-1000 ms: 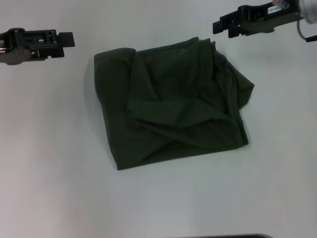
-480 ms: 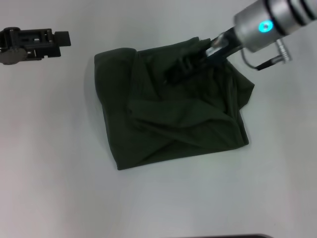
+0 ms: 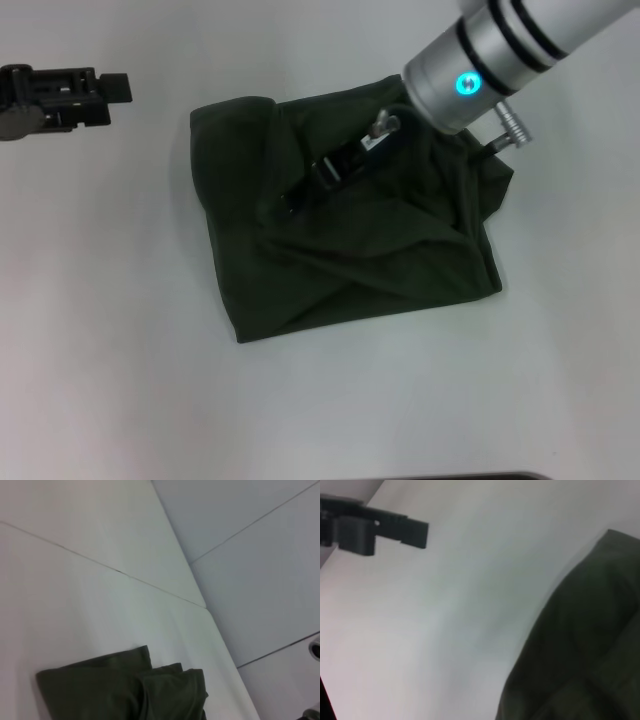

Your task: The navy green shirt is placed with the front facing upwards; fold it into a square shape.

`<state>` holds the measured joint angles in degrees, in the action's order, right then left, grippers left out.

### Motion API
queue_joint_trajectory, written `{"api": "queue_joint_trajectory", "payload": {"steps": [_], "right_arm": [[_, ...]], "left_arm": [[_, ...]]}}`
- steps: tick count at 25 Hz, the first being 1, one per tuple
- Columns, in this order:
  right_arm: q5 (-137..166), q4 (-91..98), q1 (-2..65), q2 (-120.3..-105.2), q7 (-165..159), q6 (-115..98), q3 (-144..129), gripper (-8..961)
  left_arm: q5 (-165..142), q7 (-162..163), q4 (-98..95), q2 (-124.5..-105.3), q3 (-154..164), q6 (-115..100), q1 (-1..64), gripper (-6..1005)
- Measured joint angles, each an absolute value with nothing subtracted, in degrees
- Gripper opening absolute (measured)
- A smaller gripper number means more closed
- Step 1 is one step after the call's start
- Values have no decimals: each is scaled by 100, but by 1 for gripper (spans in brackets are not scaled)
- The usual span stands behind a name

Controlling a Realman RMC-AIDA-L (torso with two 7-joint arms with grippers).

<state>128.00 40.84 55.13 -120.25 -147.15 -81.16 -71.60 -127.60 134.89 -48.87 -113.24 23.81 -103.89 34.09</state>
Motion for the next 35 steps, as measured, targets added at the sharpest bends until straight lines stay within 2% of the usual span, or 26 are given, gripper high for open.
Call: {"api": "queue_joint_trajectory", "payload": {"steps": [35], "right_arm": [[12458, 3394, 6042, -12047, -14726, -7411, -8260, 471]], "left_arm": [[-12895, 13470, -4882, -11348, 2505, -10413, 3436, 721]]}}
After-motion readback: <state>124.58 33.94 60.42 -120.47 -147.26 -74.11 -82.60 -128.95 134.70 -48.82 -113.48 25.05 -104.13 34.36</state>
